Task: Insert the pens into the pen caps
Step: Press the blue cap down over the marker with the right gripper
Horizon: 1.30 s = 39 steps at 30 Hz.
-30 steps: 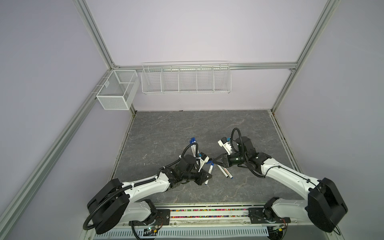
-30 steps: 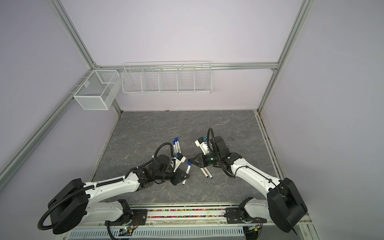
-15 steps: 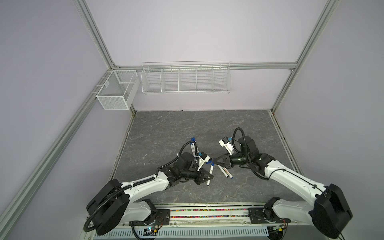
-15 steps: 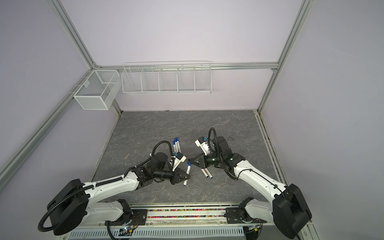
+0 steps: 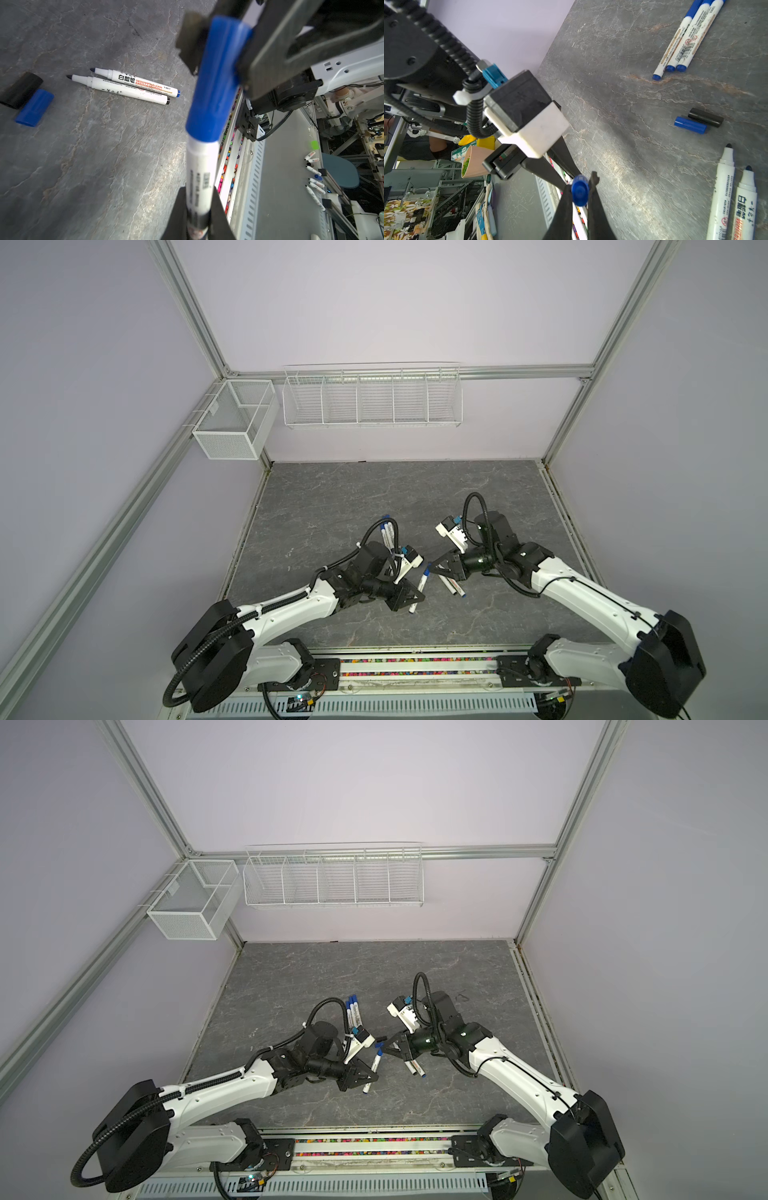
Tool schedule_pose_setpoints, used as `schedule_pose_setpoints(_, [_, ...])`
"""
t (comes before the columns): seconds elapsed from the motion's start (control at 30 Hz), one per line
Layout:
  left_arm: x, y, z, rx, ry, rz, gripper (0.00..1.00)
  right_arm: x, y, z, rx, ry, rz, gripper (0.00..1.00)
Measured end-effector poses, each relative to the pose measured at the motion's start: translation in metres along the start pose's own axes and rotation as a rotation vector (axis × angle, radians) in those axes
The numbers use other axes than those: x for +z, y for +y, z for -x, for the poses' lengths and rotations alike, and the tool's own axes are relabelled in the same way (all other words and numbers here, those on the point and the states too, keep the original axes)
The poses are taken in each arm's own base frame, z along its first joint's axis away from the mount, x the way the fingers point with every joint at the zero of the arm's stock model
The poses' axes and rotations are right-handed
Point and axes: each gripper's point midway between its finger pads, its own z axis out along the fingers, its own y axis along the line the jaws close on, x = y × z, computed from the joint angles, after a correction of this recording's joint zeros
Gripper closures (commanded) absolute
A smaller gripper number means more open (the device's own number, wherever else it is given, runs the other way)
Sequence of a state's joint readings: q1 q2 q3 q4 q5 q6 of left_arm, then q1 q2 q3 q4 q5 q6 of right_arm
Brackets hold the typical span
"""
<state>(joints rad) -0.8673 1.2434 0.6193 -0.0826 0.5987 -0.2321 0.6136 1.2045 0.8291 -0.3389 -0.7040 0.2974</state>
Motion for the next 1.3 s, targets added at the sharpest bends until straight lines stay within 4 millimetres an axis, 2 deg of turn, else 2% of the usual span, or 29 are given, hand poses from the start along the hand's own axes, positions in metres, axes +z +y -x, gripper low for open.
schedule_pose_setpoints(0.77, [-0.004,0.011,-0.011,0.185,0.030,0.143,1.00,0.007,0.003,-0.008,0.043,0.095,0.022,0.94])
schedule_pose_setpoints(1.0, [-0.009,0.009,-0.007,0.267,0.006,0.180,1.00,0.006,0.009,-0.003,0.031,0.135,0.030,0.93])
schedule_pose_setpoints(1.3, [-0.007,0.005,-0.011,0.333,0.017,0.188,1.00,0.003,0.012,-0.008,0.021,0.207,0.029,0.93])
